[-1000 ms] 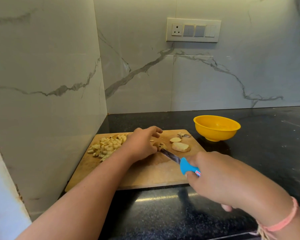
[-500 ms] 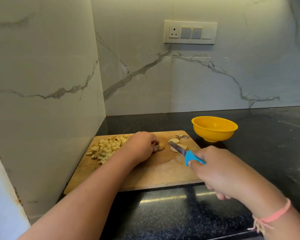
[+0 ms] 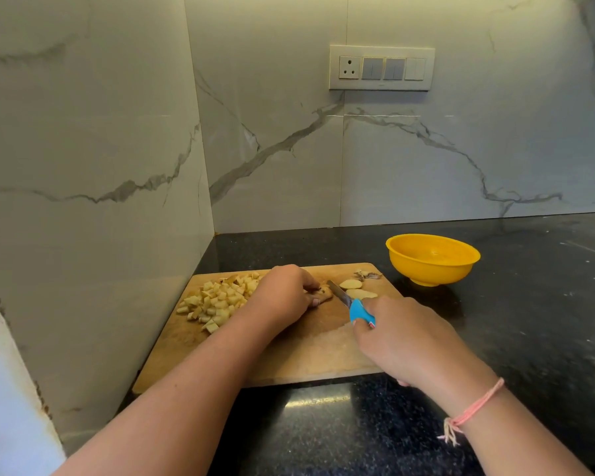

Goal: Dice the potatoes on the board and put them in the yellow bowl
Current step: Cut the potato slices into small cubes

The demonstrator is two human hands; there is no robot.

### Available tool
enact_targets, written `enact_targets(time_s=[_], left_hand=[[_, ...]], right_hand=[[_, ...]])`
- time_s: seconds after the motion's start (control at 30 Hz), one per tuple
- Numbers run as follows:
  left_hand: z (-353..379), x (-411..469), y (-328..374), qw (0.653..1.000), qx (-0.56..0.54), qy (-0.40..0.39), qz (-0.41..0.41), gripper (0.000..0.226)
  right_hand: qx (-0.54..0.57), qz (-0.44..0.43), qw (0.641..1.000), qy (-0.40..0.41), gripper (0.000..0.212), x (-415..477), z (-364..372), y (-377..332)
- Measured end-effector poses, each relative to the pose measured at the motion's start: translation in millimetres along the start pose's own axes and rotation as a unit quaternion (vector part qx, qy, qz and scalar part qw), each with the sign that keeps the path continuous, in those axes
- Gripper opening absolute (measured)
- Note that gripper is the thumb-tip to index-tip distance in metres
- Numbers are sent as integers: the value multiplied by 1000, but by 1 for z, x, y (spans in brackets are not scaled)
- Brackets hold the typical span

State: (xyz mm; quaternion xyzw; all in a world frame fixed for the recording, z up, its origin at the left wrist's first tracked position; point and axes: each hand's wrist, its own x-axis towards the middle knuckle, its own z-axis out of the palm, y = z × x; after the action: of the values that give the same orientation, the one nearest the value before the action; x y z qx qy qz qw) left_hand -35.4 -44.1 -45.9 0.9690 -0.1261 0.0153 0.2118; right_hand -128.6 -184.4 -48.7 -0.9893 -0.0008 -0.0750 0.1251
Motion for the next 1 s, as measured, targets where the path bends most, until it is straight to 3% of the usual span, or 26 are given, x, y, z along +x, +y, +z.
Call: enact_targets(time_s=[0.2,1.0], left_hand=[[3,1,0,1000,9,1,3,44],[10,4,4,998,-33,46,-1,26]], right_hand=[[12,-2,1000,1,46,-1,-3,4],[64,37,996,-45,30,17,0,-20]])
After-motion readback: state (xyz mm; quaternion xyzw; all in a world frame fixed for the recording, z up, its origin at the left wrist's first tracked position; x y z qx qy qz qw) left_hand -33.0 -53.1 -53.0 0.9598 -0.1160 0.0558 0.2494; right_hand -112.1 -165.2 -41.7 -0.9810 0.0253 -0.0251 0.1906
